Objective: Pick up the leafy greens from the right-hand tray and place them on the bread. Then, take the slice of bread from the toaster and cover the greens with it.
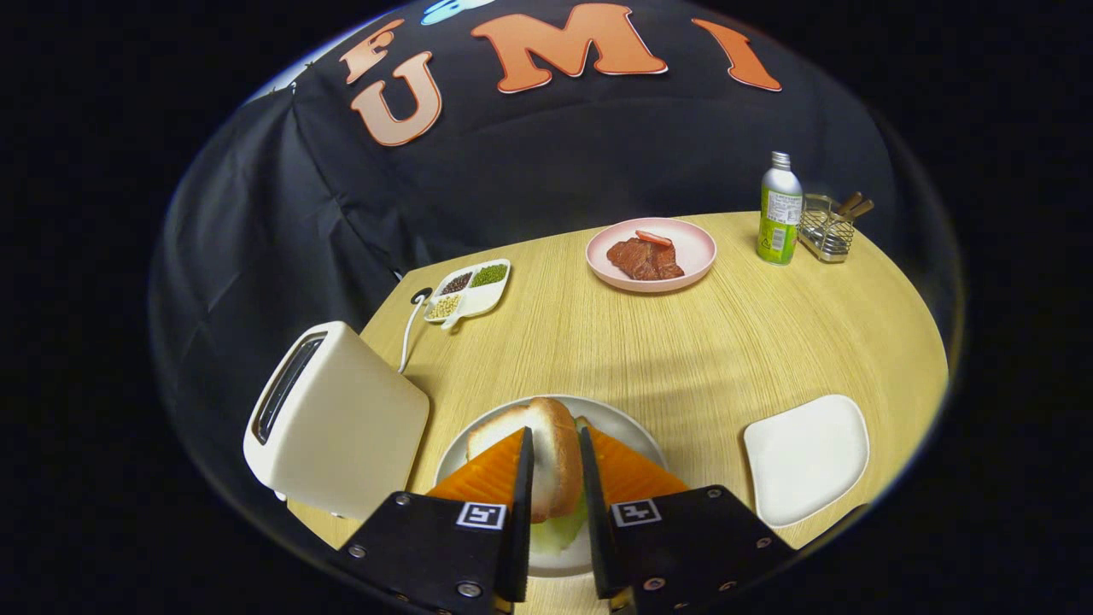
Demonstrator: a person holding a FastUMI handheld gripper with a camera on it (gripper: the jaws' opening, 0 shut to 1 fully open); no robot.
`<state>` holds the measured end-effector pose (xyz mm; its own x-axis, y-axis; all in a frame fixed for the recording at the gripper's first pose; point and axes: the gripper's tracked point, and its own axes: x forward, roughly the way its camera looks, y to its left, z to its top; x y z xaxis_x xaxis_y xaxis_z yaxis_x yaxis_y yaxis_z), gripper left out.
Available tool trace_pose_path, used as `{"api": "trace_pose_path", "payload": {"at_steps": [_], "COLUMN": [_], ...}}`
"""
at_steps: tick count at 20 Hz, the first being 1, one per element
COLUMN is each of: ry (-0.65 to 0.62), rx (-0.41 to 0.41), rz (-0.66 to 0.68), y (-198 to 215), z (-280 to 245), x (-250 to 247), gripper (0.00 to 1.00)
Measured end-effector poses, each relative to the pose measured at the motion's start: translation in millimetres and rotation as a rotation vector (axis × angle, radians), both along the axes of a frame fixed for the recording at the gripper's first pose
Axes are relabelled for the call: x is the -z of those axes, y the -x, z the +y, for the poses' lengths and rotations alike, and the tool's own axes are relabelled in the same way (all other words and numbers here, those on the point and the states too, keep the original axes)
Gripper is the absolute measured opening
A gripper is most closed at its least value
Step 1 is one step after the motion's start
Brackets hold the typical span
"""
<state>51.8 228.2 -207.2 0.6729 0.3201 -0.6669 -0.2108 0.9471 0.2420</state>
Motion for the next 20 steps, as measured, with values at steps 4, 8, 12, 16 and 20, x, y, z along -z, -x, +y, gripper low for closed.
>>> {"api": "trace_pose_path", "payload": {"at_steps": [4, 8, 12, 16, 20], "ry": [0.024, 0.072, 0.13, 0.178, 0.226], "rx": [0.023, 0.053, 0.084, 0.101, 0.134], "rz": [-0.04, -0.089, -0.137, -0.23, -0.38], "y": [-6, -11, -11, -11, -11], "z": [-12, -32, -56, -85, -126], "x": [-2, -9, -15, -35, -79], "gripper": [0.5, 0.78, 0.98, 0.98, 0.98]}}
